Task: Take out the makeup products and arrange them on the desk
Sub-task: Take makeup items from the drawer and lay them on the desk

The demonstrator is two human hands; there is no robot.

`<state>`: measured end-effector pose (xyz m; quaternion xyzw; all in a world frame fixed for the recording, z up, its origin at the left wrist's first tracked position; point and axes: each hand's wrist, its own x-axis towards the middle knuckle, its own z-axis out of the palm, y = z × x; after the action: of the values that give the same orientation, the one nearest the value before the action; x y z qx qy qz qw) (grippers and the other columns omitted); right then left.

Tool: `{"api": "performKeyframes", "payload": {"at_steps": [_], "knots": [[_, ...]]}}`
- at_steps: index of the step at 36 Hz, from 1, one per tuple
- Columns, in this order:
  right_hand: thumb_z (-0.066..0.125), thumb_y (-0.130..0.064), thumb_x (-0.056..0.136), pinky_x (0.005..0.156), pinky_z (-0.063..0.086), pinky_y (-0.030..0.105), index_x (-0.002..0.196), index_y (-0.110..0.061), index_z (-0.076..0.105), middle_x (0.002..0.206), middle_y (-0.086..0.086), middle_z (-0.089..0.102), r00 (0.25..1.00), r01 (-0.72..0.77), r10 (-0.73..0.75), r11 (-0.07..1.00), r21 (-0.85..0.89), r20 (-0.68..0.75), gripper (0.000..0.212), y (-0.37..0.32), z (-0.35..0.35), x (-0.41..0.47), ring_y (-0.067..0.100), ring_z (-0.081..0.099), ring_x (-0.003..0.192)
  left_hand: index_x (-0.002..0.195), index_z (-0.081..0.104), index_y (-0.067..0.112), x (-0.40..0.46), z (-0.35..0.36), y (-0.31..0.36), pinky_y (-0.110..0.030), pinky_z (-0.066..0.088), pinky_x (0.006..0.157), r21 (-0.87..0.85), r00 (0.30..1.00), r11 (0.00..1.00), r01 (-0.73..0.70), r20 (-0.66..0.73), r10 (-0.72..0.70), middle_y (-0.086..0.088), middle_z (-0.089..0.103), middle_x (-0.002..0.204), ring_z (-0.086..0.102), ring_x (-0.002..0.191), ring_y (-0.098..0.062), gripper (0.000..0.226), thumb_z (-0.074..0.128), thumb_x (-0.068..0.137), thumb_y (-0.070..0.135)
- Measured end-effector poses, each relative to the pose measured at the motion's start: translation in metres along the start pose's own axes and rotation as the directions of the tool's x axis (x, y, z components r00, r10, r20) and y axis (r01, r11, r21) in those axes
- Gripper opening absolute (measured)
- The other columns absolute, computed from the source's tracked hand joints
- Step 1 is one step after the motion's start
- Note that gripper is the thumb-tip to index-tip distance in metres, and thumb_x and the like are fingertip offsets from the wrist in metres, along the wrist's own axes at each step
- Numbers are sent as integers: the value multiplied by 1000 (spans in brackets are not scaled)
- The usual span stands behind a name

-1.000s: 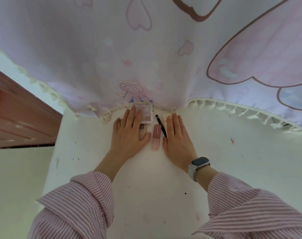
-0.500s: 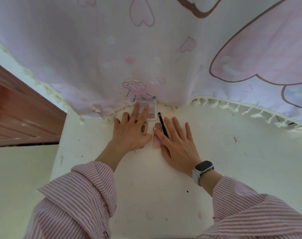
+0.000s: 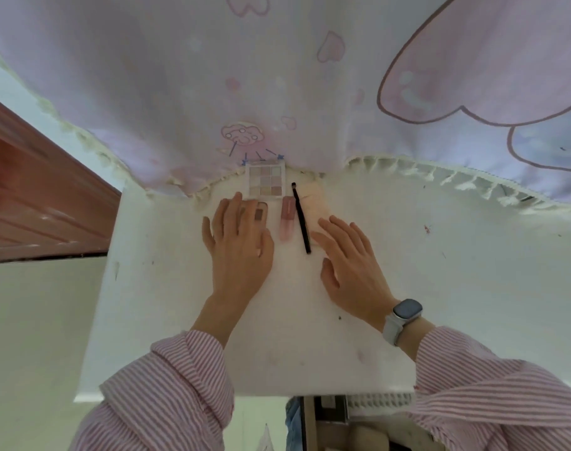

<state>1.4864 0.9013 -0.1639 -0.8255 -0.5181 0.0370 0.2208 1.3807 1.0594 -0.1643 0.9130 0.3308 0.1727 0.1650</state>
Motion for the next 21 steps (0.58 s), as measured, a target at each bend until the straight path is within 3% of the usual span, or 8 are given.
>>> {"api": "performKeyframes", "payload": {"at_steps": [4,7,10,13,16,19,21], "knots": [[41,-10,86,103,37,37,118,-8,51,125,11,54,997,8,1,994,111,-79,33,-4,-18,-64,26,41,124,124,46,14,-66,-2,38,-53,30,106,-138,998,989,-59,-35,54,-13,50,131,39,126,-28,40,43,85,25],[40,-10,87,94,45,38,115,-11,49,119,6,53,999,33,-27,985,168,-42,29,-4,-29,-120,25,48,113,120,46,16,-127,-5,71,-37,29,104,-250,994,963,-104,1,108,-9,53,126,42,119,-23,34,47,86,22],[39,-13,90,84,49,33,112,-10,51,111,7,55,997,52,-63,977,207,47,25,1,-37,-178,23,53,99,116,48,16,-186,-5,95,-28,32,100,-317,978,931,-181,43,204,-3,49,122,45,113,-20,31,48,86,21],[43,-17,88,73,49,28,109,-12,51,107,7,60,971,-11,-38,979,203,237,23,12,-40,-232,21,57,90,111,50,15,-241,2,108,-25,39,96,-366,954,903,-226,101,280,-1,49,117,48,107,-16,26,50,85,19],[39,-23,86,68,50,31,109,-15,55,104,6,64,877,-186,100,973,139,469,29,27,-37,-272,24,62,88,109,51,16,-279,18,109,-28,47,89,-338,925,923,-185,258,280,-2,54,112,50,103,-16,26,49,83,19],[35,-26,94,85,45,36,126,-14,51,126,6,55,740,-304,238,953,-3,629,37,43,-24,-298,27,54,110,102,61,13,-298,42,107,-36,53,78,-207,850,975,-85,495,179,-6,63,101,56,95,-21,31,42,81,24],[39,-26,96,93,41,34,133,-15,44,132,6,51,658,-340,275,939,-50,701,39,49,-10,-305,26,50,116,104,64,11,-299,56,106,-37,52,80,-64,782,998,-10,621,48,-7,65,104,59,96,-28,33,43,82,24]]}}
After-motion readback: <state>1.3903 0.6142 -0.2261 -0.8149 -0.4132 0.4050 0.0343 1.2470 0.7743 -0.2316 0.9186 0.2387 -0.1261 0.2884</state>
